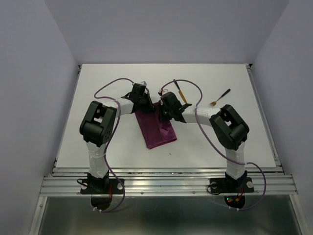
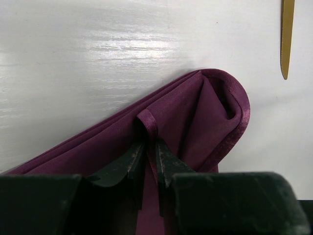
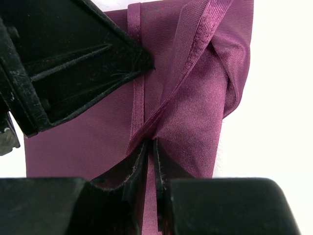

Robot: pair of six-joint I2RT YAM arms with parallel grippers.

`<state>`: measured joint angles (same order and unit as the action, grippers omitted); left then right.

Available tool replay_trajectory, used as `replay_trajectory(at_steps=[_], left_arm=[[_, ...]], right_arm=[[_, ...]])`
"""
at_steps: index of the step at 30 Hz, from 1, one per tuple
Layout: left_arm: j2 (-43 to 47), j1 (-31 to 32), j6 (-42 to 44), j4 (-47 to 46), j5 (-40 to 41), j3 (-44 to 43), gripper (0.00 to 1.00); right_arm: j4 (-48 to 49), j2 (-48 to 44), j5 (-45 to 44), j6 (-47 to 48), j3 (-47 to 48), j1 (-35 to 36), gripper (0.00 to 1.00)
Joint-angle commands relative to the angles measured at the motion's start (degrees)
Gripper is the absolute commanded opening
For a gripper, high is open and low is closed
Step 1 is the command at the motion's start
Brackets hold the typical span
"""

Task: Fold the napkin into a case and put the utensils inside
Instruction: Fold the lower triangle-folded napkin at the center of the board.

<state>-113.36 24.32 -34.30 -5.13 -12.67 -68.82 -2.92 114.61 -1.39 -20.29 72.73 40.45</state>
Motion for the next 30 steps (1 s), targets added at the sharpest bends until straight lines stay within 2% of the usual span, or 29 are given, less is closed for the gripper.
replay_trajectory(at_steps=[1,3,10,18,19,30], left_arm=[[0.15,0.12,1.43,2.31,0.10,0.00,0.26],[1.73,-0.14,1.43,2.40,0.18,0.35,0.29],[7.01,-1.29,1.87,2.49,-1.30,0.79,0.56],[9.82,-2.43,1.61,1.26,-4.29,0.97,0.68],[9.74,-2.43,1.44,1.00,-4.91,0.88,0.72],[5.52,-2.26,0.38,0.91,-7.37,-4.48,0.71]], right_arm=[[0.72,2.11,0.69,1.40,1.45,-0.02,0.15],[0.72,2.20,0.86,1.40,1.28,-0.02,0.15],[1.86,1.67,3.66,2.80,0.05,-0.02,0.15],[2.21,0.97,4.46,3.68,-0.75,-0.02,0.16],[2.21,0.97,4.55,3.60,-0.75,-0.02,0.16],[2.21,0.62,4.90,3.68,-1.19,-0.02,0.16]])
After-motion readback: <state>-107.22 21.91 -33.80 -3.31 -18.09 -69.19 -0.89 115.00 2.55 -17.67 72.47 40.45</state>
